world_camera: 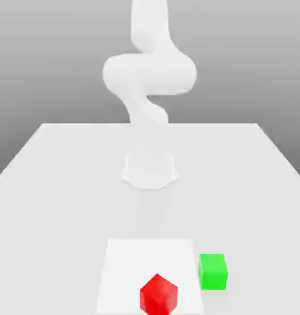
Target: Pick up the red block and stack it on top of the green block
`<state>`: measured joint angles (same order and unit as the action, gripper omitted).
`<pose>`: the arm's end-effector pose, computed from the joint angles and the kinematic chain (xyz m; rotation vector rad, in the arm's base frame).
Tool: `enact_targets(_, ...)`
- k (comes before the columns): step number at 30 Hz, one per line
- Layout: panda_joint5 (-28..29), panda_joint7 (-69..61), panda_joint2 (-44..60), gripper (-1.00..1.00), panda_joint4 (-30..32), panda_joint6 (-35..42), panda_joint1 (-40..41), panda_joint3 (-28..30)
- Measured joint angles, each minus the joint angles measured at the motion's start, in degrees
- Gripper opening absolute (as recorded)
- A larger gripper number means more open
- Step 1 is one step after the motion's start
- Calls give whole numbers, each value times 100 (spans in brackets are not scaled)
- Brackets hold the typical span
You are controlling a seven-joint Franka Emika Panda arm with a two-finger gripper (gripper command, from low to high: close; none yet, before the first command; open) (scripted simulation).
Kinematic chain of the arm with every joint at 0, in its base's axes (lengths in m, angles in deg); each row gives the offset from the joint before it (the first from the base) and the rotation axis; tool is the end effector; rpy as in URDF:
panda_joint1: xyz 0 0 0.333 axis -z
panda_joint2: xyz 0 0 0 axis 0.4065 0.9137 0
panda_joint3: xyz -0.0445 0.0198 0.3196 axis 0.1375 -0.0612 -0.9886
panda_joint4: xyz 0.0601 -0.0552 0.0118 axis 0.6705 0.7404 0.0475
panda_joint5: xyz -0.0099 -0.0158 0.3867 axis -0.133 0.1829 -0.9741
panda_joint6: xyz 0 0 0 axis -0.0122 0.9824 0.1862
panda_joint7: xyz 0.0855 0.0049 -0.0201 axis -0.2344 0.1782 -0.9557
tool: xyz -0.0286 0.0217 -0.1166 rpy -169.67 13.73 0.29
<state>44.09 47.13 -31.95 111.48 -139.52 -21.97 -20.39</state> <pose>0.3799 0.0041 0.6694 -2.4583 1.1390 -0.9578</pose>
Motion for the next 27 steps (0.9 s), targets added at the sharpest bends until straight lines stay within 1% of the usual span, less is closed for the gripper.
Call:
enact_targets(8, 353, 1436, 1700, 0, 231, -591, 534, -559)
enact_targets(17, 740, 3015, 3575, 0, 484, -1236, 786, -823)
enact_targets(21, 742, 3595, 4385, 0, 601, -1537, 778, -826)
enact_targets(25, 530, 4022, 5165, 0, 724, -1851, 717, -825)
enact_targets(27, 555, 4169, 5565, 0, 710, -2115, 673, -778)
